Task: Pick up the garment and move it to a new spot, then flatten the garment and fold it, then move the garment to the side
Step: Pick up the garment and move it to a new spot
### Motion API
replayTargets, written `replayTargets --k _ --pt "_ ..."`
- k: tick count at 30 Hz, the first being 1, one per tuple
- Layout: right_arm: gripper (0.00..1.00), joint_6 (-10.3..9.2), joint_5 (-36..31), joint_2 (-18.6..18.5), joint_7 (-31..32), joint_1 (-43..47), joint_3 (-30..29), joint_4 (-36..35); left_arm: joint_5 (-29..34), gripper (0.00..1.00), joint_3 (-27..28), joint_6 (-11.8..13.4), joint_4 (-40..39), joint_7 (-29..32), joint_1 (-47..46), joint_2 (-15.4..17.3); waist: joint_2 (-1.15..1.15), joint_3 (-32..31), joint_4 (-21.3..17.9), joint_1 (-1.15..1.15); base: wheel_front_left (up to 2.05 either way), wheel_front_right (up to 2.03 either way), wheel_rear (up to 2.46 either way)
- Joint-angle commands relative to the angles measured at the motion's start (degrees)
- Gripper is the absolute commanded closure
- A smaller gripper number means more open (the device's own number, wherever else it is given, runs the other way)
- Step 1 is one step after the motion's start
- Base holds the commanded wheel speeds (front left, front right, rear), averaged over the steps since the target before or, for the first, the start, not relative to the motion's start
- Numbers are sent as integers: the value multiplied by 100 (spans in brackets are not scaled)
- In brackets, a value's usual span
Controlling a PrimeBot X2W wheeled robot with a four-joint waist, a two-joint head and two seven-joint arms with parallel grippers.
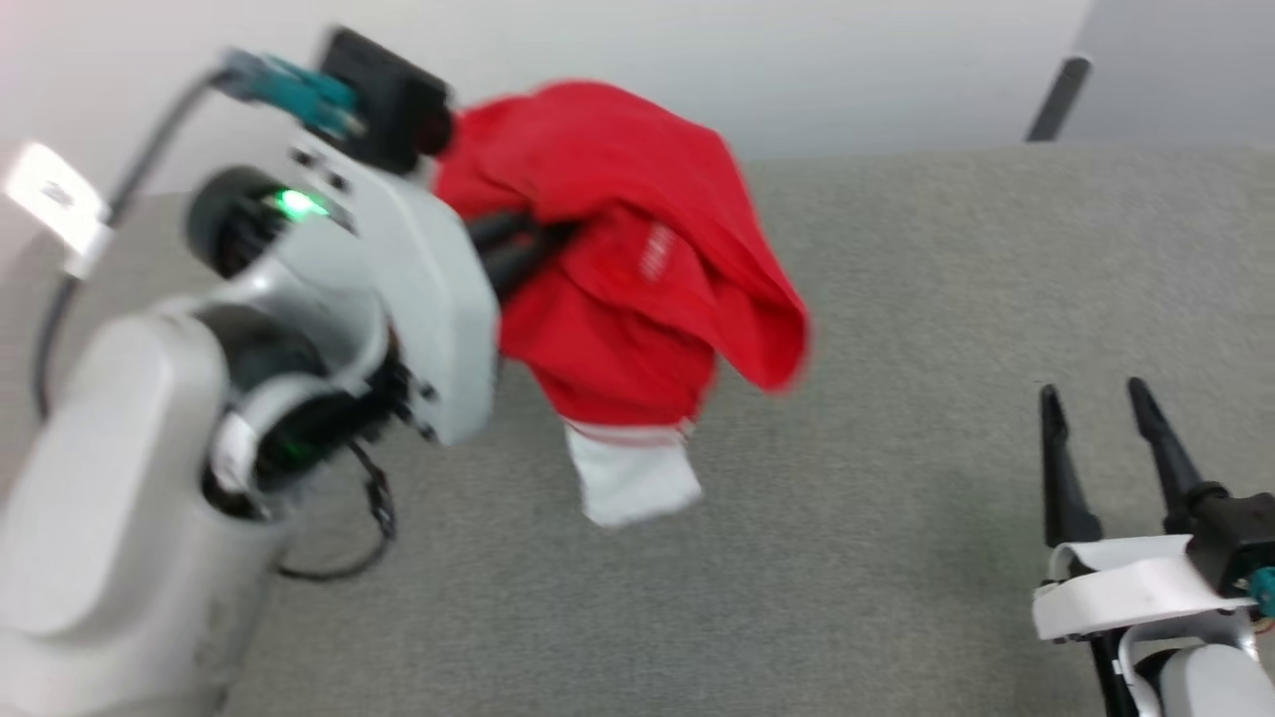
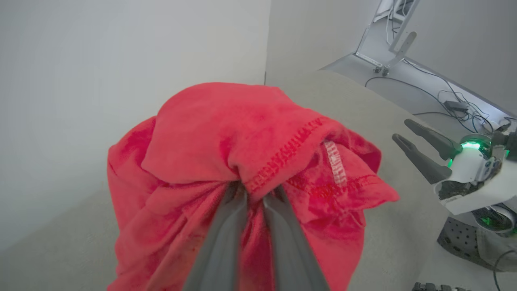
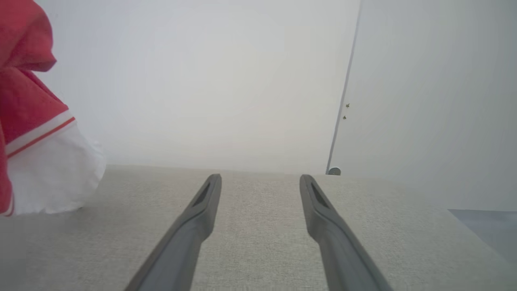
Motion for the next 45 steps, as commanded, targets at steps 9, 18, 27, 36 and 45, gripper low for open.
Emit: replayTargets --k 9,18,27,36,45 --pt "0 0 57 47 -5 -12 -311 -47 186 100 -708 69 -269 147 550 -260 0 525 -702 0 0 0 0" --pt "0 0 313 57 -6 -186 -178 42 75 100 -1184 -70 452 1 1063 -378 0 840 -981 0 0 0 0" --pt "0 0 419 58 -6 -233 -118 160 -97 63 -1479 -172 858 -107 1102 -383 0 784 -897 0 0 0 0" --pt "0 0 278 56 -6 -92 -50 247 -289 0 -1357 -196 746 -310 907 -317 0 342 -529 0 0 0 0" --pt "0 0 111 53 -6 165 96 346 -262 0 -1083 -136 557 -939 1296 -184 0 -304 -126 0 0 0 0"
